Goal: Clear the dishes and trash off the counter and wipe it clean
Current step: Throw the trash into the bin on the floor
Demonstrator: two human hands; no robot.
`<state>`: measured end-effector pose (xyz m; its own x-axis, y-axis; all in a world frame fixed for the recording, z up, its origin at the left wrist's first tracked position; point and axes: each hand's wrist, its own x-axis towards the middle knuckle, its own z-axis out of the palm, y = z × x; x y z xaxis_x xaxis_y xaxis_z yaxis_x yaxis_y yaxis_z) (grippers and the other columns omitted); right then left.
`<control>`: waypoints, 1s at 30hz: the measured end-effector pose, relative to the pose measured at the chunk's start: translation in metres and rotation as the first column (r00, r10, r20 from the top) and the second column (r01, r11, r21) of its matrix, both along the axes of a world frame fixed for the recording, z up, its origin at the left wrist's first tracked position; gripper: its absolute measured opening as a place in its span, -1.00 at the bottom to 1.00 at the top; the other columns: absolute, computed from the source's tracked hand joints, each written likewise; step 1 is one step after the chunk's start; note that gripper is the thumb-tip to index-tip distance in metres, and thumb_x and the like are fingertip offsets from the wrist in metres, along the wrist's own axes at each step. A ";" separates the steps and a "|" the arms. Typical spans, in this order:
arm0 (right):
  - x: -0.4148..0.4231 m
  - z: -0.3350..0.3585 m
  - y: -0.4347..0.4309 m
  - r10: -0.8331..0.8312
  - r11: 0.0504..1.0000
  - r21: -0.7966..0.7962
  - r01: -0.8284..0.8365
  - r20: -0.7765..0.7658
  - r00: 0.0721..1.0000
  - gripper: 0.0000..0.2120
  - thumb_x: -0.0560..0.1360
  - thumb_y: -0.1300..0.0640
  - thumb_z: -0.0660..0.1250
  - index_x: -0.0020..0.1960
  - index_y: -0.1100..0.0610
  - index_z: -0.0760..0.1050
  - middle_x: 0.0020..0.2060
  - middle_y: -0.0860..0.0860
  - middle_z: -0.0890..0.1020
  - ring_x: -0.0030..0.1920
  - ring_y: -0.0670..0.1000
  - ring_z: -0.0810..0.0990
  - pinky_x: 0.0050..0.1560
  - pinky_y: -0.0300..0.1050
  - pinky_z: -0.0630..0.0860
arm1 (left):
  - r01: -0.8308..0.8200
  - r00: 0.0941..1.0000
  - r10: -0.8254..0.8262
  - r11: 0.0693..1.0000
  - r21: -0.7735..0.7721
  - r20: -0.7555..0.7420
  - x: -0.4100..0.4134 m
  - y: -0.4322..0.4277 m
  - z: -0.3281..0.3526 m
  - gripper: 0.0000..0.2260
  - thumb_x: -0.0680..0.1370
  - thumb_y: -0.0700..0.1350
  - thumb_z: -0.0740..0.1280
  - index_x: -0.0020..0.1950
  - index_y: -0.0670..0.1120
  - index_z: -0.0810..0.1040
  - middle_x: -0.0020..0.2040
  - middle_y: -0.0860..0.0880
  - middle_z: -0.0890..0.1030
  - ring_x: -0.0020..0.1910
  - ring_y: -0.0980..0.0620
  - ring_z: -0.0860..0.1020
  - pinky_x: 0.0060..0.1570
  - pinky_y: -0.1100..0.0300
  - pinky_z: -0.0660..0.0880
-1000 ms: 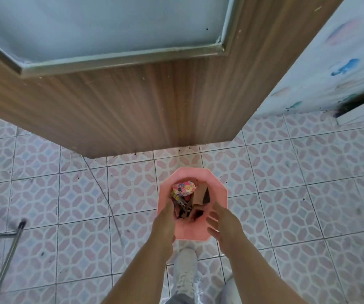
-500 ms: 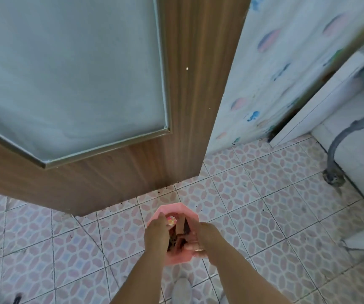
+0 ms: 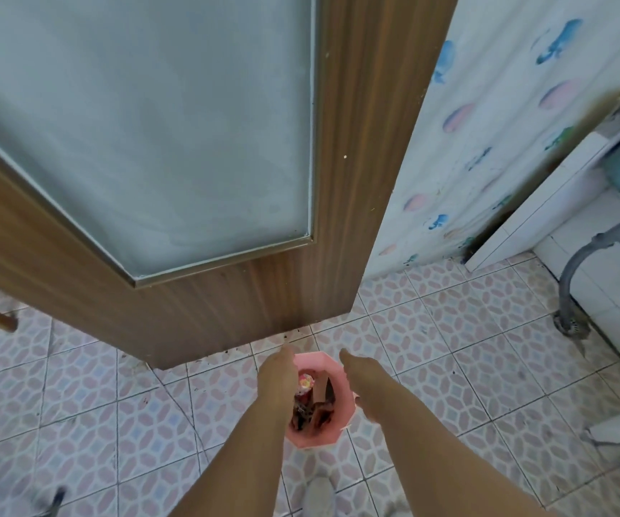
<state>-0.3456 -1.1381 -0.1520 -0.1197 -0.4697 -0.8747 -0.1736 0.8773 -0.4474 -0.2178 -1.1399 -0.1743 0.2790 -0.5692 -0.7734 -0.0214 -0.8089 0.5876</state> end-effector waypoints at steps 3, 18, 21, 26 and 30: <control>-0.003 0.010 -0.005 -0.052 0.998 -0.021 0.052 0.002 0.999 -0.50 0.61 -0.10 0.10 0.30 0.29 0.40 0.07 0.17 0.57 0.26 0.18 0.47 0.35 0.07 0.33 | -0.009 1.000 0.009 1.000 -0.011 -0.014 0.001 -0.005 0.012 -0.61 0.64 0.08 0.06 0.11 -0.17 0.55 0.08 -0.13 0.56 0.06 -0.12 0.50 0.16 0.02 0.45; -0.136 0.089 0.032 -0.582 0.692 -0.248 0.678 0.364 0.727 -0.70 0.64 0.03 0.13 0.01 0.21 0.54 -0.12 0.11 0.62 -0.10 0.07 0.62 0.06 -0.01 0.47 | 0.333 0.934 -0.347 0.933 -0.135 -0.091 -0.126 -0.033 0.080 -0.72 0.65 -0.05 0.13 -0.15 -0.16 0.49 -0.27 -0.03 0.47 -0.26 -0.02 0.45 -0.28 0.16 0.34; -0.171 0.102 0.048 -0.661 0.597 -0.269 0.756 0.369 0.653 -0.70 0.63 0.03 0.13 -0.02 0.20 0.53 -0.13 0.10 0.61 -0.10 0.07 0.61 0.03 -0.02 0.47 | 0.390 0.905 -0.410 0.907 -0.162 -0.117 -0.167 -0.027 0.094 -0.80 0.62 -0.07 0.17 -0.15 -0.11 0.46 -0.24 -0.02 0.48 -0.33 0.06 0.41 -0.34 0.19 0.30; -0.233 0.116 0.093 -0.792 0.404 -0.283 0.870 0.368 0.487 -0.73 0.62 0.05 0.15 -0.04 0.20 0.53 -0.10 0.11 0.61 -0.11 0.07 0.61 -0.14 -0.08 0.51 | 0.500 0.831 -0.530 0.844 -0.192 -0.169 -0.244 -0.001 0.120 -0.83 0.60 -0.07 0.21 0.05 -0.14 0.51 -0.07 -0.08 0.56 -0.06 -0.03 0.53 -0.22 0.15 0.38; -0.286 0.126 0.136 -0.858 0.265 -0.291 0.919 0.363 0.362 -0.80 0.60 0.11 0.19 -0.04 0.21 0.52 -0.13 0.13 0.60 -0.15 0.08 0.60 -0.19 -0.09 0.51 | 0.586 0.757 -0.627 0.775 -0.236 -0.182 -0.308 0.033 0.136 -0.81 0.61 -0.06 0.19 0.09 -0.13 0.49 0.02 -0.09 0.56 0.00 -0.03 0.52 -0.14 0.13 0.40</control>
<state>-0.6314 -1.0023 -0.0257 -0.6094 -0.4059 -0.6811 0.6752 0.1846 -0.7142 -0.5261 -1.1066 -0.0385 -0.3456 -0.6721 -0.6549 -0.3203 -0.5715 0.7555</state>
